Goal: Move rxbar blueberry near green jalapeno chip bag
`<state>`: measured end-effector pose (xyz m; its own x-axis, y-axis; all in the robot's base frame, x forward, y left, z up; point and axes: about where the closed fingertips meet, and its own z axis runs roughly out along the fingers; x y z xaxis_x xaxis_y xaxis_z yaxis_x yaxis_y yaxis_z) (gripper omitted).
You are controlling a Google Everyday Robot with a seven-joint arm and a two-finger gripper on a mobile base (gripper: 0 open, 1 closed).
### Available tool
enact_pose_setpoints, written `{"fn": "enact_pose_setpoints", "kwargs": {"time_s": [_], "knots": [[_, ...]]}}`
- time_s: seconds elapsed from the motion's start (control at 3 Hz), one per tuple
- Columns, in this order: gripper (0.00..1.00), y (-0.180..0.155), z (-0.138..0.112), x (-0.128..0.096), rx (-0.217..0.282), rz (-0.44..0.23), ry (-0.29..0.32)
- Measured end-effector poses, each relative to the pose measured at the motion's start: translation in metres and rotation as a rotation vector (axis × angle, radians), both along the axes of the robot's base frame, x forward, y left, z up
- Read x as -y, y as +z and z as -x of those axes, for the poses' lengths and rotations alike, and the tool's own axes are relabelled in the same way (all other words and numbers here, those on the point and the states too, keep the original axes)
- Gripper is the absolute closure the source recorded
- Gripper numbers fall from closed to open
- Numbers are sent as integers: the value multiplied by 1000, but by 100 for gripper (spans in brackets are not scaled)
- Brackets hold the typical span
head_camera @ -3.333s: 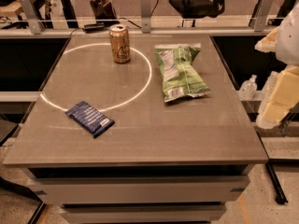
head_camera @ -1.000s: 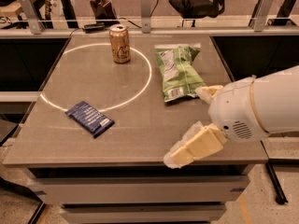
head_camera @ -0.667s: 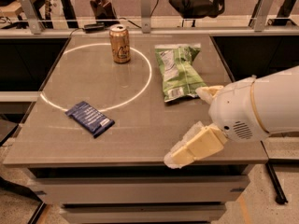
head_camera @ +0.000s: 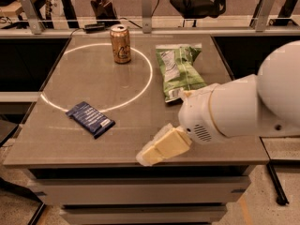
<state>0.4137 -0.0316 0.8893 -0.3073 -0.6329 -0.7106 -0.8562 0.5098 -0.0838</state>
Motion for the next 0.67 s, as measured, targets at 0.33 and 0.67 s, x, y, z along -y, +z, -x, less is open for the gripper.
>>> {"fn": "enact_pose_setpoints", "kwargs": {"time_s": [0.33, 0.67], "knots": [[0, -10, -16, -21, 10, -15, -50], [0, -12, -40, -77, 22, -66, -125]]}}
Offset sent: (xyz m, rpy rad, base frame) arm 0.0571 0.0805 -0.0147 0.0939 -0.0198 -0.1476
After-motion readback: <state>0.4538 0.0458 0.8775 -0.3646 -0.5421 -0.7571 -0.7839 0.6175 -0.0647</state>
